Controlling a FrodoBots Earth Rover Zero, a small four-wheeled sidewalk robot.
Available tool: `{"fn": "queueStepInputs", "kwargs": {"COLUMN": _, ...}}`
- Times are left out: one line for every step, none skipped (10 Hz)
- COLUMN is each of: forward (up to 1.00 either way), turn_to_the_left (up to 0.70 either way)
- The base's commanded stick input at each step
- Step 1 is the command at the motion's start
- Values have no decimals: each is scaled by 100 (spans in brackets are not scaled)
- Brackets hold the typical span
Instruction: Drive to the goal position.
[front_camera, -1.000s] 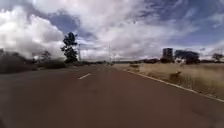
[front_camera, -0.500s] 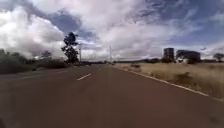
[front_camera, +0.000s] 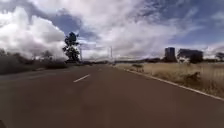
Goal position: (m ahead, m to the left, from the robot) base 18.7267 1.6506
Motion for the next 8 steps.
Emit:
{"fn": "queueStepInputs", "kwargs": {"forward": 70, "turn_to_the_left": 0}}
{"fn": "queueStepInputs", "kwargs": {"forward": 70, "turn_to_the_left": 0}}
{"fn": "queueStepInputs", "kwargs": {"forward": 70, "turn_to_the_left": 0}}
{"fn": "queueStepInputs", "kwargs": {"forward": 70, "turn_to_the_left": 0}}
{"fn": "queueStepInputs", "kwargs": {"forward": 70, "turn_to_the_left": 0}}
{"fn": "queueStepInputs", "kwargs": {"forward": 70, "turn_to_the_left": 0}}
{"fn": "queueStepInputs", "kwargs": {"forward": 70, "turn_to_the_left": 0}}
{"fn": "queueStepInputs", "kwargs": {"forward": 70, "turn_to_the_left": 0}}
